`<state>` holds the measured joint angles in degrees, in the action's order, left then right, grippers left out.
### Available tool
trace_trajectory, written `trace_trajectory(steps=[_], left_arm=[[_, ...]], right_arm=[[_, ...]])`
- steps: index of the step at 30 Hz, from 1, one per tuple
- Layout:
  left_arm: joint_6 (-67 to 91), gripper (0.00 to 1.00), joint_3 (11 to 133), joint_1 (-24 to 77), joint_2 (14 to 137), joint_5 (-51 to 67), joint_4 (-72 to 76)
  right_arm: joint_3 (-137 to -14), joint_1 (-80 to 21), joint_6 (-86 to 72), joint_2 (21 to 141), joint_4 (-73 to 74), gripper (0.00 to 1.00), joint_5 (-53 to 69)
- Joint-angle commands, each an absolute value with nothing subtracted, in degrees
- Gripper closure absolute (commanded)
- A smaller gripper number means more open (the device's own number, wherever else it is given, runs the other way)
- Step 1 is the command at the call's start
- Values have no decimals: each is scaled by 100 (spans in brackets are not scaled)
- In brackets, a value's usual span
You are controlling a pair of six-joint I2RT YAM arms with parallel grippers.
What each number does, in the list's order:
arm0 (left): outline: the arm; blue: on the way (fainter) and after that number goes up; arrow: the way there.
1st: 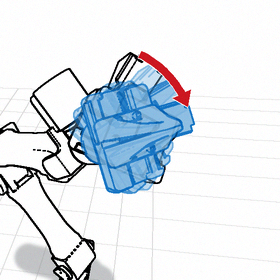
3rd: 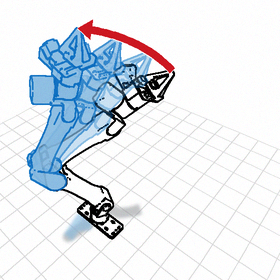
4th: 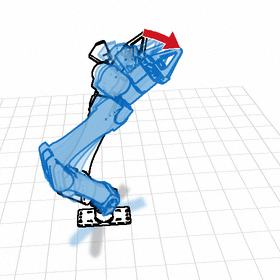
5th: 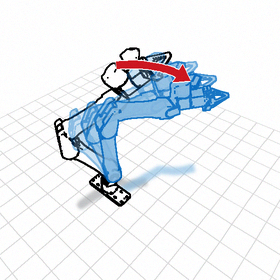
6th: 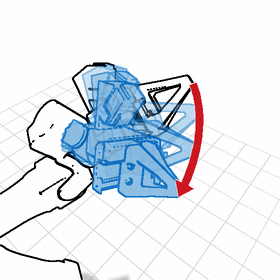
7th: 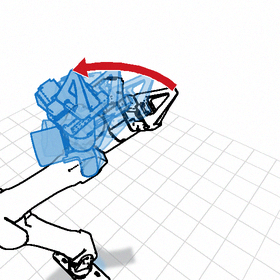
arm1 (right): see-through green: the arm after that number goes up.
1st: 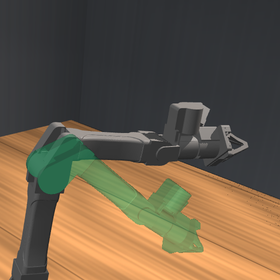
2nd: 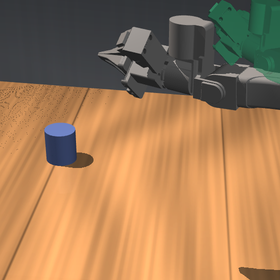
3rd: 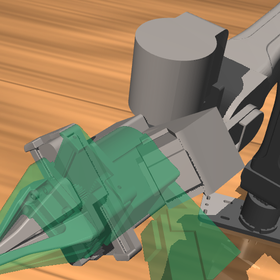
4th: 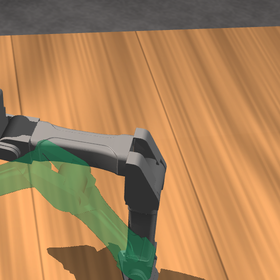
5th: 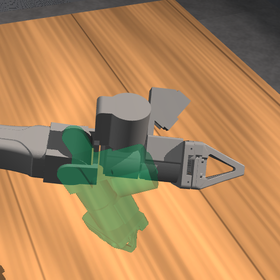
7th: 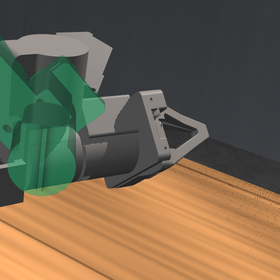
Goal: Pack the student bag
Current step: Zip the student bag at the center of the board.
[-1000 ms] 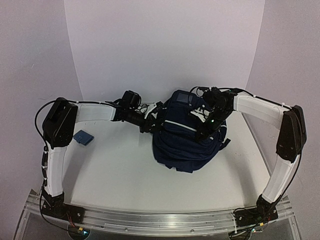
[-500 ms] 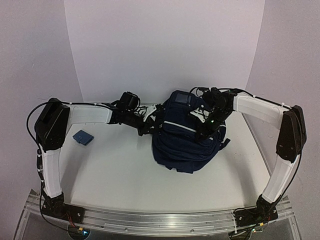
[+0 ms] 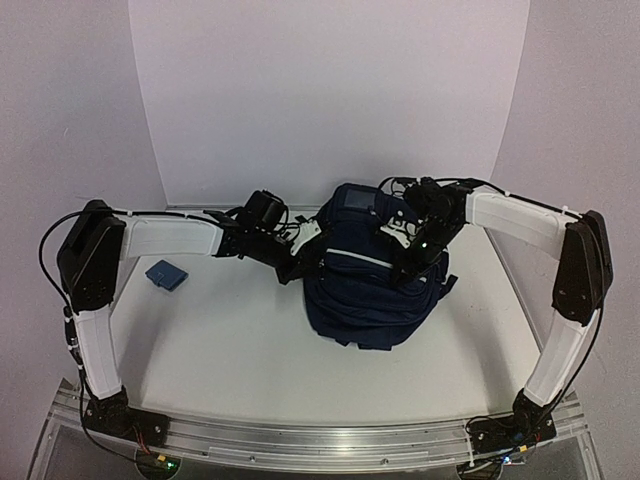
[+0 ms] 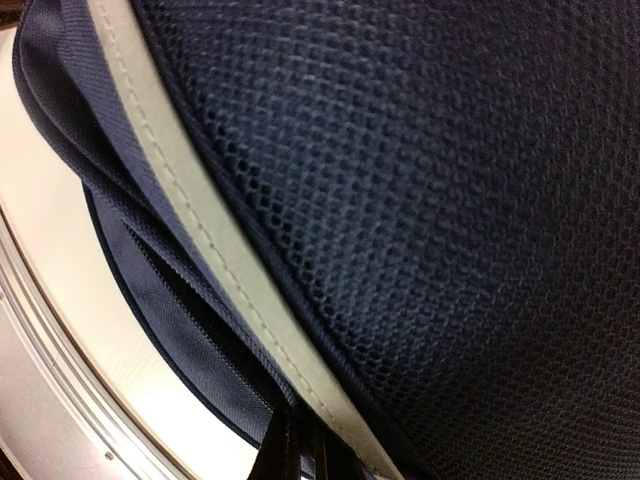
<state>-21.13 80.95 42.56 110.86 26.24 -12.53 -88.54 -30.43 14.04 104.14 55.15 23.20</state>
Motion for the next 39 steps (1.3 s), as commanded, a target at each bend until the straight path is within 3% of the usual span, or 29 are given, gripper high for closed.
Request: trace_trajectory(steps=[1, 9, 15, 20, 22, 26, 27, 29, 39], left_arm=[[-2206, 100, 7669, 4590, 10358, 3014, -2103], [-1452, 100, 7932, 4792, 10490, 3494, -1802], [-767, 100, 8584, 5391, 11454, 2495, -1285], [-496, 100, 8326, 5334, 11360, 1668, -1144], [-398, 100, 8089, 5080, 11155, 1646, -1167], [-350, 100, 7761, 4587, 10841, 1910, -1156], [-405, 100, 7764, 4565, 10832, 1915, -1181], [-510, 100, 7916, 4566, 10909, 1954, -1358], [-601, 100, 7840, 4569, 10857, 1895, -1459]], right_arm=[[-8769, -3139, 1233, 10473, 5351, 100, 2315], [-8867, -3203, 1172, 10553, 5327, 100, 2356], [-9104, -3287, 1080, 10646, 5342, 100, 2726], [-9241, -3285, 1012, 10647, 5363, 100, 3216], [-9210, -3247, 994, 10525, 5370, 89, 3244], [-9059, -2810, 874, 10102, 5370, 46, 3629], [-9030, -2638, 839, 9981, 5372, 40, 3737], [-8908, -2357, 761, 9725, 5386, 32, 3888], [-7757, -1249, 726, 9508, 5363, 24, 4402]])
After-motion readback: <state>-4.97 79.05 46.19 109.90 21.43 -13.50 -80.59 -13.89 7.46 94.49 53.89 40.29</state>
